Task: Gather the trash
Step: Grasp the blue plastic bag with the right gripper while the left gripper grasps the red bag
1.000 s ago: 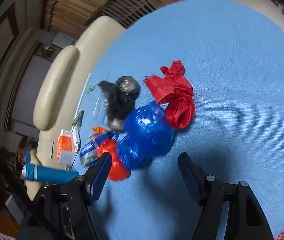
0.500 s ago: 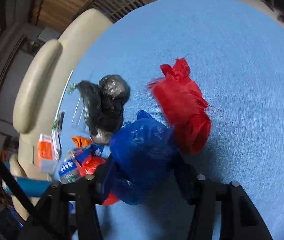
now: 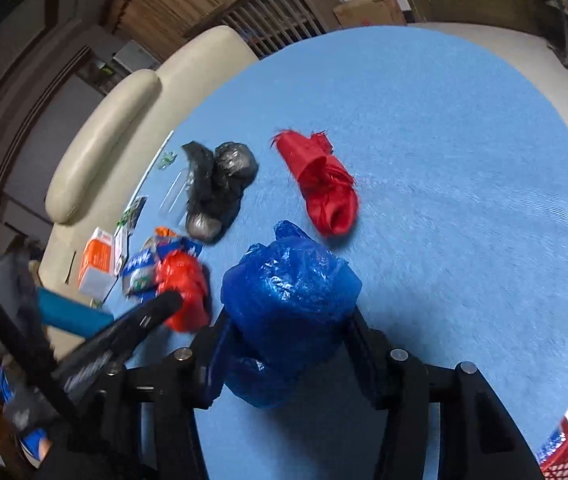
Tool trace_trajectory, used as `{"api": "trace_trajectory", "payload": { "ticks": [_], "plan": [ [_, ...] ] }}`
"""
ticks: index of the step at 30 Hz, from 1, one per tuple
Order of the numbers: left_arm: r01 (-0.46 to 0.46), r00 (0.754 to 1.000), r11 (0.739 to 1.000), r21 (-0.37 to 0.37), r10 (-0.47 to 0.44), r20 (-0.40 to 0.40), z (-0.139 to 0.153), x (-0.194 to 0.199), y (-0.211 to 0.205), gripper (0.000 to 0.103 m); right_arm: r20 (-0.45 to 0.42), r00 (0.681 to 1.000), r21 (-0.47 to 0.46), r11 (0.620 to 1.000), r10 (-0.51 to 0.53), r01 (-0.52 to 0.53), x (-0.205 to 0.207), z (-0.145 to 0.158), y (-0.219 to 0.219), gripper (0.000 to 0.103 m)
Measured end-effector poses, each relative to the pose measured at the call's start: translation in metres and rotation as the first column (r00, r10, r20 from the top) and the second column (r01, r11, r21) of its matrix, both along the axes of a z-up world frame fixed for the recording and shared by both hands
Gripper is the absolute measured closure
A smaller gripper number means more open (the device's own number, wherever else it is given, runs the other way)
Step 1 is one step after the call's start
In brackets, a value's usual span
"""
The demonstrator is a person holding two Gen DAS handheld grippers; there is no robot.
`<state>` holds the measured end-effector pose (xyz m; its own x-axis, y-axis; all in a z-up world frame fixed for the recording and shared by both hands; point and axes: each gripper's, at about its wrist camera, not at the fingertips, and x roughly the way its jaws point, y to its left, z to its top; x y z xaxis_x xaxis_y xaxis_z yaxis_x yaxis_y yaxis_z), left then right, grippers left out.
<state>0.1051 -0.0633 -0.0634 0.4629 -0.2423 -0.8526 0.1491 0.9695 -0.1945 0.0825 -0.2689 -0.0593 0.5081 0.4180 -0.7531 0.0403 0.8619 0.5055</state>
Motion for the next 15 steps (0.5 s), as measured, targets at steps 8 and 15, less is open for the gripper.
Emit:
{"api": "trace_trajectory", "payload": {
  "ticks": [8, 15],
  "plan": [
    [0.040, 0.998, 0.999, -0.028, -0.038, 0.041, -0.001, -0.017, 0.001, 0.089, 0.074, 0.997, -0.032, 0.999, 0.030, -0.028, -0.039, 0.016, -0.004, 0.048],
    [0.077, 0.991, 0.997, 0.005, -0.077, 0.105, 0.014, -0.058, -0.004, 0.090, 0.143, 0.989, -0.081, 0.997, 0.025, -0.014, -0.070, 0.028, -0.015, 0.048]
  ]
}}
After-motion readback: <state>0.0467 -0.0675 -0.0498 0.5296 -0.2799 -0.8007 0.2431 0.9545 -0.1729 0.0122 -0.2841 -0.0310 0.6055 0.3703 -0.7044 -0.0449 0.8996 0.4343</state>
